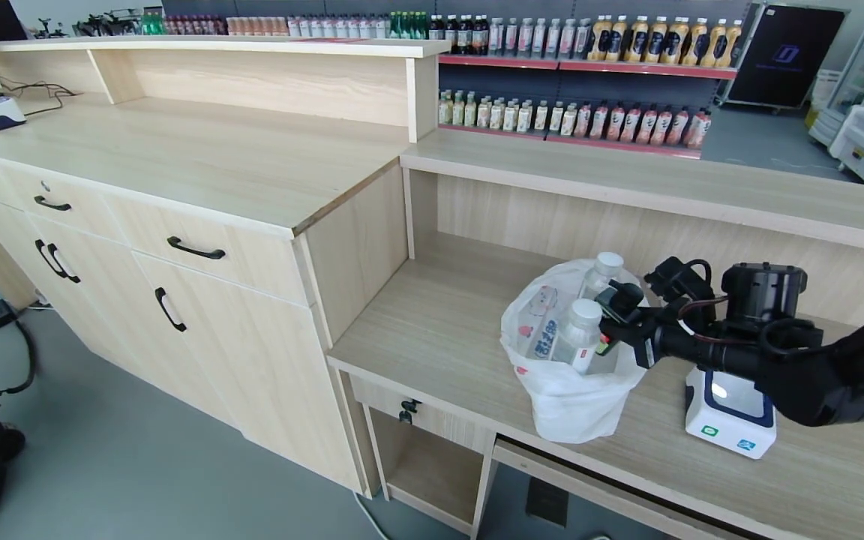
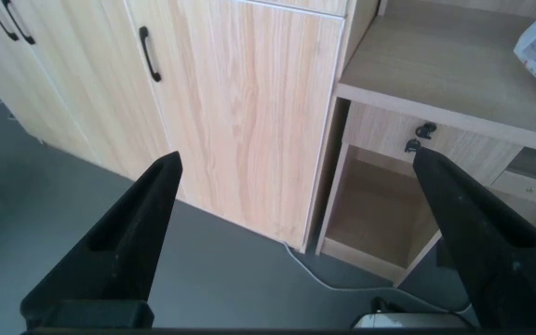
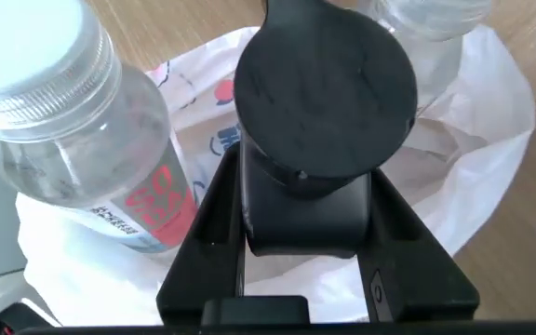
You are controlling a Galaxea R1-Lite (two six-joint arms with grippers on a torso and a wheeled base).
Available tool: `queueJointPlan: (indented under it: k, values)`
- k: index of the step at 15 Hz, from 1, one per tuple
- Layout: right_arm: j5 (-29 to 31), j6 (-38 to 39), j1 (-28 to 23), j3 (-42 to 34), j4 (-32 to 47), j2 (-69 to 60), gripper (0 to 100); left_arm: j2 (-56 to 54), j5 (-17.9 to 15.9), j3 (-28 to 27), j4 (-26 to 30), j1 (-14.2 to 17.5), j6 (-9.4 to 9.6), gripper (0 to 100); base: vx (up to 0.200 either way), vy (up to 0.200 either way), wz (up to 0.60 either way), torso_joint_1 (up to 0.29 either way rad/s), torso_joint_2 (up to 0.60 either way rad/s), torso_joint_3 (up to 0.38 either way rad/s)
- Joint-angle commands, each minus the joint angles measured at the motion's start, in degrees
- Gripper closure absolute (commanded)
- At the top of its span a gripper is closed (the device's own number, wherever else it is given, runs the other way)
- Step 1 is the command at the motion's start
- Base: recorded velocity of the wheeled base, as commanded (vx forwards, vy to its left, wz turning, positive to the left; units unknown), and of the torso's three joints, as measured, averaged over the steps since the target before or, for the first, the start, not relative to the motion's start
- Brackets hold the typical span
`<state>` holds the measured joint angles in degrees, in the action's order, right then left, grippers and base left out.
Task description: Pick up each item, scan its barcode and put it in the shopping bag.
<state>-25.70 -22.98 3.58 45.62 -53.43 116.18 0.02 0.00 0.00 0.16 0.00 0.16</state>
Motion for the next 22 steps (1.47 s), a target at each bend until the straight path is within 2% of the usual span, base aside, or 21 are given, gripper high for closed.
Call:
queueJointPlan:
  k: [1,4,11,20,21,22]
  values:
    - [0.03,-0.14,0.72,1.23,-0.09,3.88,100,-0.02,0.0,0.0,0.02,0.0,0.02,0,0.0,0.0,0.0,0.0,0.0,0.0]
    - [0.03,-0.49,0.9,2.72,-0.09,5.99,100,-0.02,0.0,0.0,0.02,0.0,0.02,0,0.0,0.0,0.0,0.0,0.0,0.0]
    - [2.49,-1.81,1.16,-0.79,1.05,5.64,100,-0.02,0.0,0.0,0.02,0.0,0.02,0,0.0,0.0,0.0,0.0,0.0,0.0]
    - [2.58,-4.53,0.99,-0.97,3.07,5.55,100,-0.02,0.0,0.0,0.02,0.0,0.02,0,0.0,0.0,0.0,0.0,0.0,0.0]
    - [2.49,-4.44,0.99,-0.88,2.89,5.64,0,-0.02,0.0,0.0,0.02,0.0,0.02,0,0.0,0.0,0.0,0.0,0.0,0.0]
    - [2.49,-4.44,0.99,-1.06,2.89,5.55,0,-0.02,0.0,0.0,0.02,0.0,0.02,0,0.0,0.0,0.0,0.0,0.0,0.0]
